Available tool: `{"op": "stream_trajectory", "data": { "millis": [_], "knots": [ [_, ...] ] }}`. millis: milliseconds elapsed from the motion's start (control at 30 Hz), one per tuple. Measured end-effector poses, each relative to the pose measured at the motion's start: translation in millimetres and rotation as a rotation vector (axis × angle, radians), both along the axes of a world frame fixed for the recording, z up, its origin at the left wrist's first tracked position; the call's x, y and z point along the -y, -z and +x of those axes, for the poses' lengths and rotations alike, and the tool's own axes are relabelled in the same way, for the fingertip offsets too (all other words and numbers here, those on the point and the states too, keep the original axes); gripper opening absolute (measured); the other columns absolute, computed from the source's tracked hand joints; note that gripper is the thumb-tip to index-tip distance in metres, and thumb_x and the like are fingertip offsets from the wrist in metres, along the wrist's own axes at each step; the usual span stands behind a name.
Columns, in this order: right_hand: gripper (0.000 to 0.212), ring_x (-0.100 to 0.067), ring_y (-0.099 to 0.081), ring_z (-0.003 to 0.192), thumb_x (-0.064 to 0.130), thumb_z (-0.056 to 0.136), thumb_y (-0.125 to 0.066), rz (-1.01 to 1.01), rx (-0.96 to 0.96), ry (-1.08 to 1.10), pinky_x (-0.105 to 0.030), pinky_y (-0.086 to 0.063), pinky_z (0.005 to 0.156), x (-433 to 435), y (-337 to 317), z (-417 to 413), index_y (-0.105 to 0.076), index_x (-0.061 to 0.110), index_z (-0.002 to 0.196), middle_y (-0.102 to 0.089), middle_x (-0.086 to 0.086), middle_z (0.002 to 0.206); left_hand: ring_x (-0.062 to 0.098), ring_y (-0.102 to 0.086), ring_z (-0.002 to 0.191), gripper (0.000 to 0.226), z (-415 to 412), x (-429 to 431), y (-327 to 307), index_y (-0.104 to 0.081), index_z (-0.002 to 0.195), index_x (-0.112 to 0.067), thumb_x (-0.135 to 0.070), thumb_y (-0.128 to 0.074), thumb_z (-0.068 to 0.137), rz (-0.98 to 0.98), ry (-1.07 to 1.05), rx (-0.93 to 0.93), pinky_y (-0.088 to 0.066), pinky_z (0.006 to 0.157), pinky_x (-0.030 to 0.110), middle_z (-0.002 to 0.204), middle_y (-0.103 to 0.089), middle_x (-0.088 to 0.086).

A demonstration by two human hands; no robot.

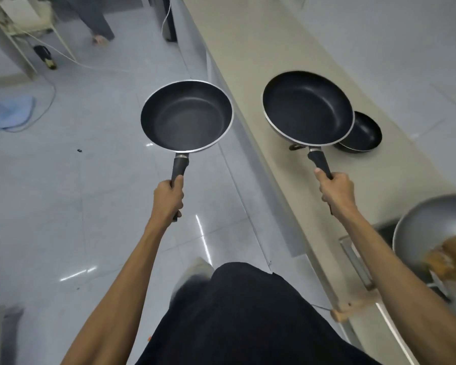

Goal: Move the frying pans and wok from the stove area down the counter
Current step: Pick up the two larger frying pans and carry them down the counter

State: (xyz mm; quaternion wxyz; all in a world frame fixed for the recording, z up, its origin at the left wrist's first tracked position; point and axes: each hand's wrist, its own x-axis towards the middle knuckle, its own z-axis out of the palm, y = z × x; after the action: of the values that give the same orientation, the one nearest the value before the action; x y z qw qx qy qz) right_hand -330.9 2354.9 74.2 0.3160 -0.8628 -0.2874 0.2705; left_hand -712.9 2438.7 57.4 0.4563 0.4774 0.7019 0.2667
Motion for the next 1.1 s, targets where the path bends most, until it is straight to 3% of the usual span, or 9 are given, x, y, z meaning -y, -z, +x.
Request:
{"op": "stream_trajectory", "data": {
  "millis": [133,267,400,533,633,767,1100],
  "knots": [
    [0.048,-0.03,-0.06,0.061,0.056,0.091,-0.057,-0.009,-0.004,0.032,-0.043,-0.053,0.064,-71,11,5,-0.063,0.01,0.078,-0.065,-0.012,0.074,0.018,-0.047,0.046,0.043,7,-91,13,-0.06,0.096,-0.001,-0.042,-0.046,0.1,0.001,0.019,0.008,-0.036,0.033,0.021,0.071,-0.053,0.008],
    [0.045,-0.034,-0.063,0.067,0.056,0.094,-0.056,-0.029,0.009,0.075,-0.041,-0.05,0.066,-147,22,-3,-0.062,0.017,0.071,-0.067,-0.012,0.075,0.019,-0.049,0.049,0.045,5,-187,21,-0.061,0.102,0.001,-0.042,-0.045,0.102,0.004,0.092,-0.009,-0.036,0.033,0.02,0.073,-0.054,0.009],
    [0.054,-0.035,-0.066,0.069,0.058,0.096,-0.05,-0.081,0.024,0.136,-0.042,-0.053,0.07,-223,21,-20,-0.065,0.009,0.079,-0.068,-0.013,0.069,0.019,-0.049,0.05,0.045,-2,-291,17,-0.06,0.101,0.0,-0.043,-0.045,0.102,-0.019,0.187,-0.039,-0.039,0.034,0.022,0.073,-0.054,0.009],
    [0.051,-0.026,-0.066,0.05,0.057,0.096,-0.05,-0.074,-0.003,0.251,-0.033,-0.05,0.051,-291,21,-34,-0.059,0.012,0.074,-0.067,-0.011,0.063,0.019,-0.047,0.049,0.043,-2,-388,10,-0.059,0.096,-0.003,-0.044,-0.044,0.102,-0.042,0.281,-0.054,-0.041,0.037,0.025,0.073,-0.053,0.01],
    [0.048,-0.024,-0.062,0.047,0.055,0.097,-0.052,-0.051,-0.04,0.326,-0.03,-0.045,0.045,-323,27,-36,-0.059,0.013,0.075,-0.063,-0.007,0.061,0.02,-0.047,0.048,0.045,7,-447,8,-0.058,0.093,-0.003,-0.045,-0.044,0.101,-0.043,0.345,-0.069,-0.039,0.035,0.023,0.072,-0.053,0.009],
    [0.046,-0.023,-0.058,0.049,0.052,0.098,-0.053,-0.033,-0.06,0.418,-0.031,-0.046,0.048,-359,36,-22,-0.059,0.013,0.075,-0.063,-0.008,0.065,0.021,-0.048,0.041,0.044,40,-521,11,-0.053,0.084,-0.009,-0.048,-0.043,0.099,-0.018,0.444,-0.103,-0.037,0.034,0.023,0.067,-0.054,0.008],
    [0.051,-0.025,-0.057,0.042,0.055,0.097,-0.051,-0.092,-0.085,0.627,-0.026,-0.042,0.038,-434,65,33,-0.058,0.01,0.073,-0.064,-0.012,0.061,0.02,-0.048,0.041,0.045,183,-660,34,-0.051,0.078,-0.011,-0.05,-0.045,0.1,-0.002,0.684,-0.125,-0.038,0.034,0.023,0.064,-0.052,0.01]
  ]
}}
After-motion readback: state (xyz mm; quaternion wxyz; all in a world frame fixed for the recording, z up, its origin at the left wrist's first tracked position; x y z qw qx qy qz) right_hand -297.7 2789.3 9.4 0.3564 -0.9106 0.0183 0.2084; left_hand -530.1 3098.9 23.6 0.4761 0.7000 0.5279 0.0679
